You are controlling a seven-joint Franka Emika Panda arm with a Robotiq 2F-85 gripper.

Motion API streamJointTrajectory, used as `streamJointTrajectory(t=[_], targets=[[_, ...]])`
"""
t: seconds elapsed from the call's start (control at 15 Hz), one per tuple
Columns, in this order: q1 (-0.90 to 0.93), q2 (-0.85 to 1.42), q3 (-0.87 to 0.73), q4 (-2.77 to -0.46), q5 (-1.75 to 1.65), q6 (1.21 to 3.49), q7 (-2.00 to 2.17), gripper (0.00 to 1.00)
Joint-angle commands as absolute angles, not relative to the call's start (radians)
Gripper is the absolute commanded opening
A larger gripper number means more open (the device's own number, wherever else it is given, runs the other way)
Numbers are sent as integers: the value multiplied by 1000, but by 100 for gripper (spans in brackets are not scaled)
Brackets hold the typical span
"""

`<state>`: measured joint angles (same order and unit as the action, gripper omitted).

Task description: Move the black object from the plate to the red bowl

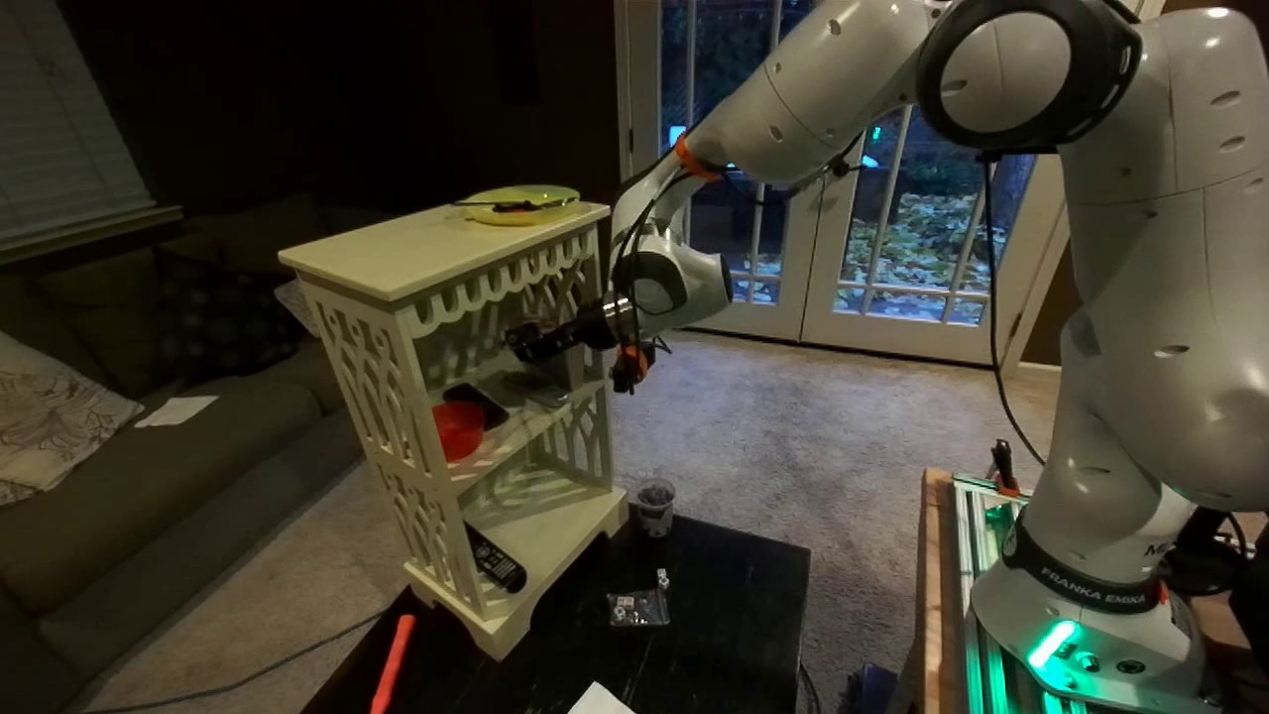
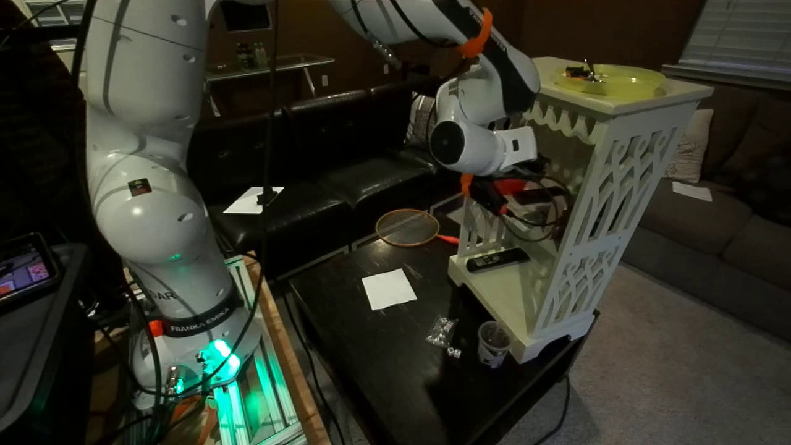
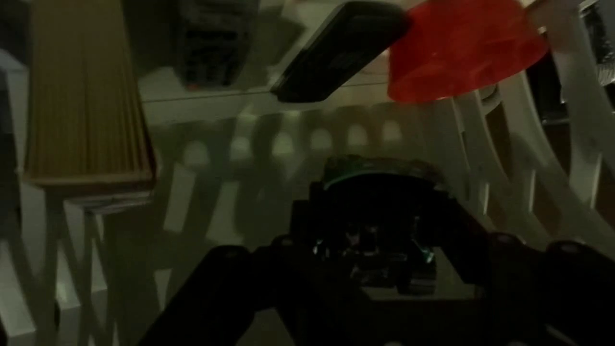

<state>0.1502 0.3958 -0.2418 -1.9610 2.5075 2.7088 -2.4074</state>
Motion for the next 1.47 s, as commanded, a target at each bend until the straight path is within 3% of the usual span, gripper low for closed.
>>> streamJointTrajectory(t=[0.0,0.13,0.2,0.6,0.87,1.4], targets=[[163,396,-261,-1954,2508,2714,-2407,67],[180,397,-270,-1953,2508,2719,-2407,67],[184,419,-270,-1930,2508,2754,-2369,42],[124,495,-105,-1954,2313,2902,-1960,42],[1,476,74,-2048,2065,2845,-1657,42],[-86,341,74,-2156,1967,2619,-1579,42]])
